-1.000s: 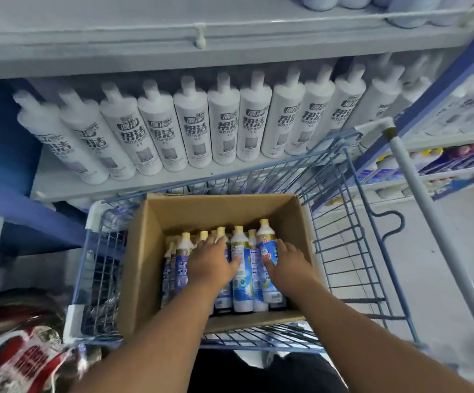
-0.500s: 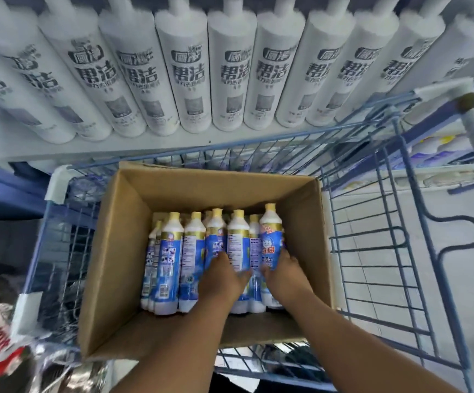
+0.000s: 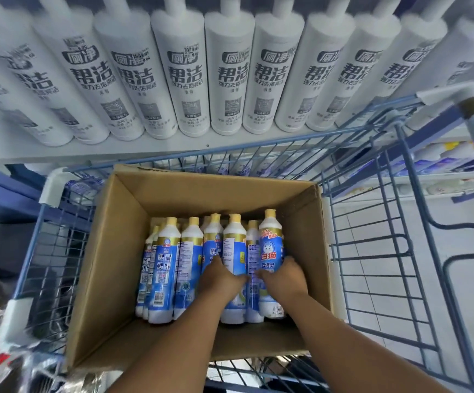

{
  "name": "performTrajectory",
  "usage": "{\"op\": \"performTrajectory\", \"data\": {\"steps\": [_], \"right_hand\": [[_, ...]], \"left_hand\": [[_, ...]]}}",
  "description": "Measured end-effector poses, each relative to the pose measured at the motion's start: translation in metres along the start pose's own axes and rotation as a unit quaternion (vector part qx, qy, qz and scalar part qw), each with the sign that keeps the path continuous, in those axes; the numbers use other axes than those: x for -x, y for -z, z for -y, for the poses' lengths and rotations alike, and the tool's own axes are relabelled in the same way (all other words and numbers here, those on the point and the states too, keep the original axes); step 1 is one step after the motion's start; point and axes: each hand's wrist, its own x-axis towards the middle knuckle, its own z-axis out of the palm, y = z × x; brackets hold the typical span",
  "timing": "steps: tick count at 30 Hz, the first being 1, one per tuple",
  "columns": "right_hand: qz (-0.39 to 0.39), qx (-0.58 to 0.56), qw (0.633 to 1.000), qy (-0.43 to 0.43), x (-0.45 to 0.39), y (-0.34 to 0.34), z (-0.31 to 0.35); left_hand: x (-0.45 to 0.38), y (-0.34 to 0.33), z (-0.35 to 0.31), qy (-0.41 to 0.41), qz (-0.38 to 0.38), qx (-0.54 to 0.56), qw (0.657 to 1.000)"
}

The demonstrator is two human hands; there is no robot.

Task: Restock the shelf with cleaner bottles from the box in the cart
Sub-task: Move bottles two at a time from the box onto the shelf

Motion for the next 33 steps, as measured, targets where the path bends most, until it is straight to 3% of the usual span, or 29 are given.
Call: {"op": "performTrajectory", "data": {"steps": [5, 12, 23, 33], "right_hand": [[0.006, -0.055, 0.998, 0.026, 0.032, 0.021, 0.019], [0.038, -0.105, 0.989, 0.102, 0.089, 0.063, 0.052], [0.051, -0.137, 0.961, 0.234, 0.154, 0.126, 0.092], [0.044, -0.177, 0.912, 0.368, 0.186, 0.207, 0.182]], "left_hand": [[0.032, 0.035, -0.01, -0.041, 0.041, 0.089, 0.994], [0.092, 0.091, -0.038, -0.075, 0.033, 0.162, 0.983], [0.179, 0.147, -0.083, -0.148, -0.045, 0.274, 0.949], [0.242, 0.207, -0.163, -0.269, -0.144, 0.262, 0.916]]}}
